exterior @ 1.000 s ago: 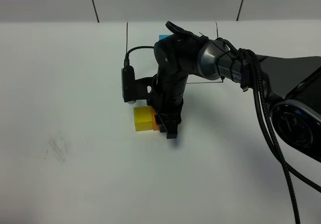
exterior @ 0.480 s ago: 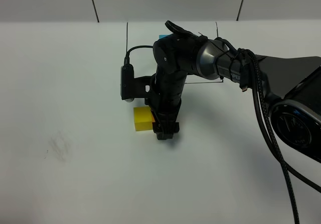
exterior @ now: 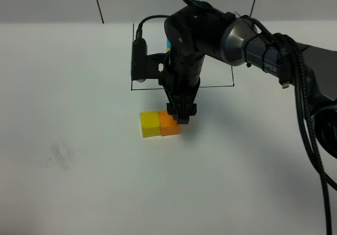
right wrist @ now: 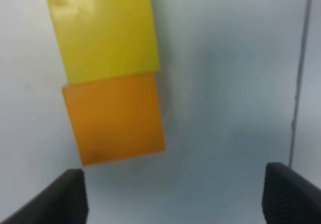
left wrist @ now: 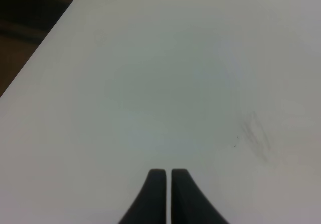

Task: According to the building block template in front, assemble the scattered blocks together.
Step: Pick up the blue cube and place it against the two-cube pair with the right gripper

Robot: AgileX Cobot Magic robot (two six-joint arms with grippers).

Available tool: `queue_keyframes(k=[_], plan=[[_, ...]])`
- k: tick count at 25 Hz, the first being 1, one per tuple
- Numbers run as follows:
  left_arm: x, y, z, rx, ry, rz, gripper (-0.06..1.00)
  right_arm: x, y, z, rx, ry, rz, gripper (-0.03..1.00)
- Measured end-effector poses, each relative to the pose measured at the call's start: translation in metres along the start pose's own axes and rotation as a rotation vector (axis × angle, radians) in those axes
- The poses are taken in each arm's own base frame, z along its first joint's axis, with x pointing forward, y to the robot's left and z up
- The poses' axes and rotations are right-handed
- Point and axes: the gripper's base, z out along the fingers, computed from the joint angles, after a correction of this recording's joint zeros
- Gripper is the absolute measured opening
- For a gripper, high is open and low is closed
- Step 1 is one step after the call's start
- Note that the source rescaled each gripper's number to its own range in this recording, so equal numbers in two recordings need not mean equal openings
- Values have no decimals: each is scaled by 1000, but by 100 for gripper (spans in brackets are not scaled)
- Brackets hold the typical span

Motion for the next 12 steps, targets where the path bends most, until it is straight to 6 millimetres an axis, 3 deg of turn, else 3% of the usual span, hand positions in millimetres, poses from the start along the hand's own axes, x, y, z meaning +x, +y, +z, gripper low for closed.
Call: queue_keyframes(k=[3,5,7,9,12], plan=[[0,0,0,0,0,0,1,4,-1,-21,28,24,17,78],[0,0,0,0,0,0,1,9,0,-33,39,56,30,68],[0,0,0,0,0,0,1,13,0,-39,42,88,41,50],[0,0,0,0,0,0,1,16,0,-41,35,103,51,24],[0,0,0,0,0,0,1,20,-4,-42,24,93,86,6]])
